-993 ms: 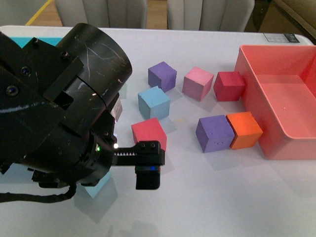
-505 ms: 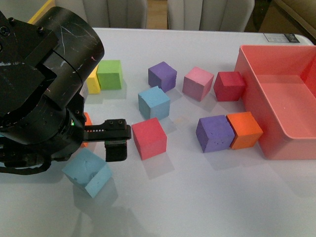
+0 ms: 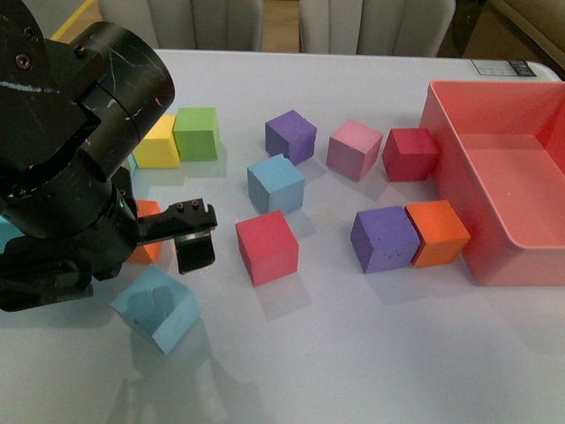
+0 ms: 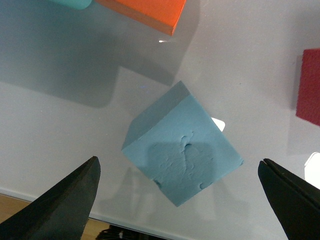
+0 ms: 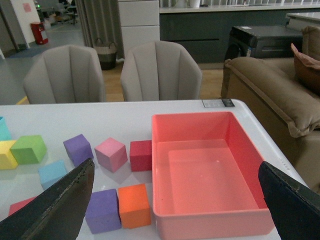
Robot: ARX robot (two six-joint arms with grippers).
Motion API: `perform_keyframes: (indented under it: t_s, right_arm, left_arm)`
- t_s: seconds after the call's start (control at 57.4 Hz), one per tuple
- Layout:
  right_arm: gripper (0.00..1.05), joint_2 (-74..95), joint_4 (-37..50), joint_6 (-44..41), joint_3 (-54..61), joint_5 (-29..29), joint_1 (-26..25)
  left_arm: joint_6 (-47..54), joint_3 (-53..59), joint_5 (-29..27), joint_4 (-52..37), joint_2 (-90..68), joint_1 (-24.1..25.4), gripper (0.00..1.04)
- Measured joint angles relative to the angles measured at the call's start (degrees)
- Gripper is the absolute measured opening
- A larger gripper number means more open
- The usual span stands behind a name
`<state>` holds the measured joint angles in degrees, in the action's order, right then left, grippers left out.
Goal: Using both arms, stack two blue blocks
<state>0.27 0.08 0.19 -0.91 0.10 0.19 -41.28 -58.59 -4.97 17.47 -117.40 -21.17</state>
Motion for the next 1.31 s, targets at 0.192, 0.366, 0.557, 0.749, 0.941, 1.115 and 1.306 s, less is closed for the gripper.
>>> perform_keyframes:
  t_s: [0.192,0.366,0.557,0.749,0.941,1.115,1.306]
  right_arm:
    - [0.96,0.0,0.0,0.0,0.0,0.0,0.0]
    - [0.96,0.0,0.0,0.0,0.0,0.0,0.0]
    - [0.96,0.0,0.0,0.0,0.0,0.0,0.0]
    - [0.96,0.0,0.0,0.0,0.0,0.0,0.0]
    - [0.96,0.0,0.0,0.0,0.0,0.0,0.0]
    - [0.96,0.0,0.0,0.0,0.0,0.0,0.0]
    - [0.96,0.0,0.0,0.0,0.0,0.0,0.0]
  left_arm:
    - [-3.7,-1.2,0.5,2.1,-0.1,0.9,0.96]
    - [-8.3,-1.1,1.7,3.7,-0.6,1.9,0.96]
    - [-11.7,-0.9,4.0,4.1,-0.7,1.8,0.96]
    - [-14.2,-0.9,5.3,3.7,-2.5,1.3,0.96]
    - [-15.2,-0.9,5.4,3.0,-3.5,1.2,0.96]
    - [-15.9,-0.9,5.5,3.0,-3.6,1.0,0.96]
    - [-16.9,-0.9,6.1,2.9,-3.9,0.5,0.96]
